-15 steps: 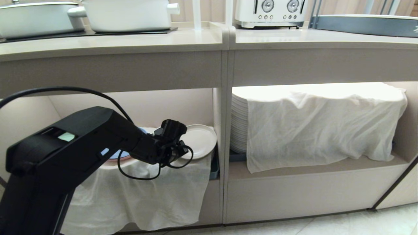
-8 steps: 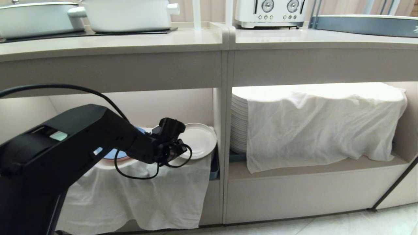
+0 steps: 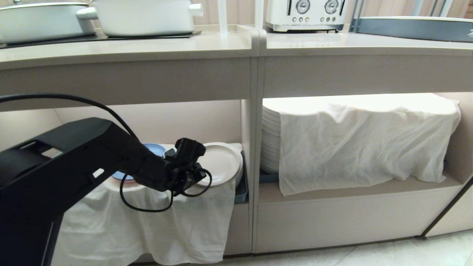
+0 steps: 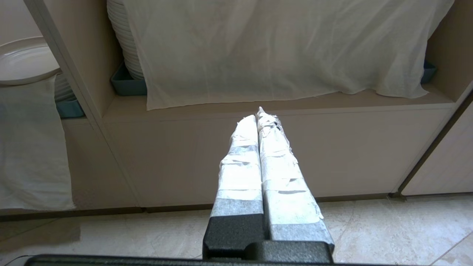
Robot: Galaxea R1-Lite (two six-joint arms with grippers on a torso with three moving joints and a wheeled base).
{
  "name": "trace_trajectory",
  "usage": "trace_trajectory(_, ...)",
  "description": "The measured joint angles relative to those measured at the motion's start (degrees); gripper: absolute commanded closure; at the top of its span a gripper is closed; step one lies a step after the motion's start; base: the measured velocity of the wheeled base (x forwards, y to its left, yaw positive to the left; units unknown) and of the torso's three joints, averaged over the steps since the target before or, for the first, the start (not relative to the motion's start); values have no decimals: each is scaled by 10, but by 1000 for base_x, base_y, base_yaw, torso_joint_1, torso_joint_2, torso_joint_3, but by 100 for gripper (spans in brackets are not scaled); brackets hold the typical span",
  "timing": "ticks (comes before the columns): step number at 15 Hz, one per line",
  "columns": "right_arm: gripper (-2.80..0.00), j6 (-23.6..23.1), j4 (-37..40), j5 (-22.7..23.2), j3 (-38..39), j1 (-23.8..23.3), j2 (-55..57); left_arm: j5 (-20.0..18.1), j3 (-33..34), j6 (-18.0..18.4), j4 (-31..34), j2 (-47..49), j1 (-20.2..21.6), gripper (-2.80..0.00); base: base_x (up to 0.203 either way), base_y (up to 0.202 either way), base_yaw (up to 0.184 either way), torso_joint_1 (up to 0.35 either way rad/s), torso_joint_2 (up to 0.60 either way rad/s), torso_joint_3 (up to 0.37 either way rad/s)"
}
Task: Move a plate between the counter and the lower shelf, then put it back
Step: Pick up the plate in the cupboard
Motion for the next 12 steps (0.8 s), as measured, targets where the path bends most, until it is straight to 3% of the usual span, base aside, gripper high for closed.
trace_trajectory(7, 0, 0, 0, 0, 0, 0, 0, 3, 38, -44, 0, -38, 1, 0, 0, 0, 0, 0, 0, 0)
trace_trajectory(12, 0, 0, 0, 0, 0, 0, 0, 2, 49, -50, 1, -60, -2, 0, 0, 0, 0, 0, 0, 0)
